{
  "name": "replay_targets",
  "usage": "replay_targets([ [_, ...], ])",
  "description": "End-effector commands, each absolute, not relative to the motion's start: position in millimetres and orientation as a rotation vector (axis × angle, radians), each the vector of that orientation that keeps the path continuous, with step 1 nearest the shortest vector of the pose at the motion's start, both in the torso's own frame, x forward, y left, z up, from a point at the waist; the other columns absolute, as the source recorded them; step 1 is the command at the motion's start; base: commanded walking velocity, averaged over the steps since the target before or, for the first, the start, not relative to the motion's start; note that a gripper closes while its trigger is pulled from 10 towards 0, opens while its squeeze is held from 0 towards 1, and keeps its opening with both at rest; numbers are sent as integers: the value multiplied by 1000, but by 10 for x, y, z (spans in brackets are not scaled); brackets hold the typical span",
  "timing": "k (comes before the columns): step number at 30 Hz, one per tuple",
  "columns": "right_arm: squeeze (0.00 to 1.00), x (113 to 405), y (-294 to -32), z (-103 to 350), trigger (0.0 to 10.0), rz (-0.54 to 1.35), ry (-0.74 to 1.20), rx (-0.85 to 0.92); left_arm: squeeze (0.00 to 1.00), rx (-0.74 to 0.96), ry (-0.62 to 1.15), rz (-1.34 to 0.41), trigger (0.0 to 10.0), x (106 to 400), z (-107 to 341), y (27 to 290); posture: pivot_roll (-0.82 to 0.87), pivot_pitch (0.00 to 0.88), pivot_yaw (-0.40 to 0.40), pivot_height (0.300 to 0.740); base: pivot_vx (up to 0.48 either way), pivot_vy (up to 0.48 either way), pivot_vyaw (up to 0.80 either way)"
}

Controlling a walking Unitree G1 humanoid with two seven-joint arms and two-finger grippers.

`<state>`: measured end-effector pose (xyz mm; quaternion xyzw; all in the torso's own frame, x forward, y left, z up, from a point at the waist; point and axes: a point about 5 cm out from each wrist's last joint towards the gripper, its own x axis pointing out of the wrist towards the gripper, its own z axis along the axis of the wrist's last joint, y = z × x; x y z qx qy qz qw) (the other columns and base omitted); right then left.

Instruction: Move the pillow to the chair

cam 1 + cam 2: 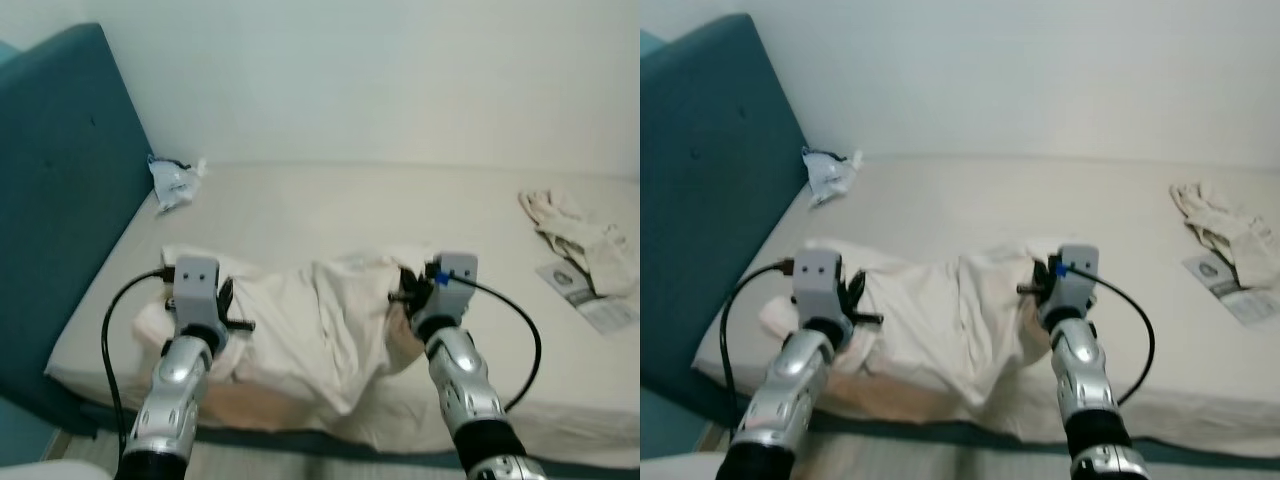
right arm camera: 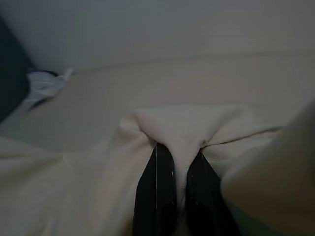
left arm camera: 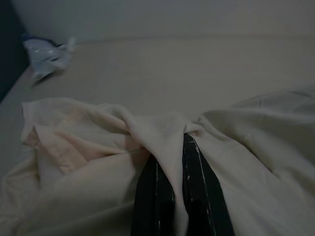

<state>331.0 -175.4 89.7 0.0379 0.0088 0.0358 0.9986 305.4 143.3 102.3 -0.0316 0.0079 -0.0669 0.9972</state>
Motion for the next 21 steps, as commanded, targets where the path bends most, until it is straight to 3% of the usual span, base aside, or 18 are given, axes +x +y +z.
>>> replay_targets([
  [1, 0, 3337, -1611, 975, 10000, 138, -16, 56, 0, -79, -19, -132, 10000, 3072, 1099, 1426, 34, 51, 30, 740, 0, 0, 0],
  [9, 0, 3337, -1576, 963, 10000, 157, -5, 28, 0, -78, 70, -45, 10000, 3067, 975, 1507, 32, 51, 24, 740, 0, 0, 700],
  [21, 0, 3346, -1526, 979, 10000, 182, -14, 23, 0, -43, 0, -73, 10000, 3083, 1098, 1524, 34, 41, 22, 740, 0, 0, 800],
])
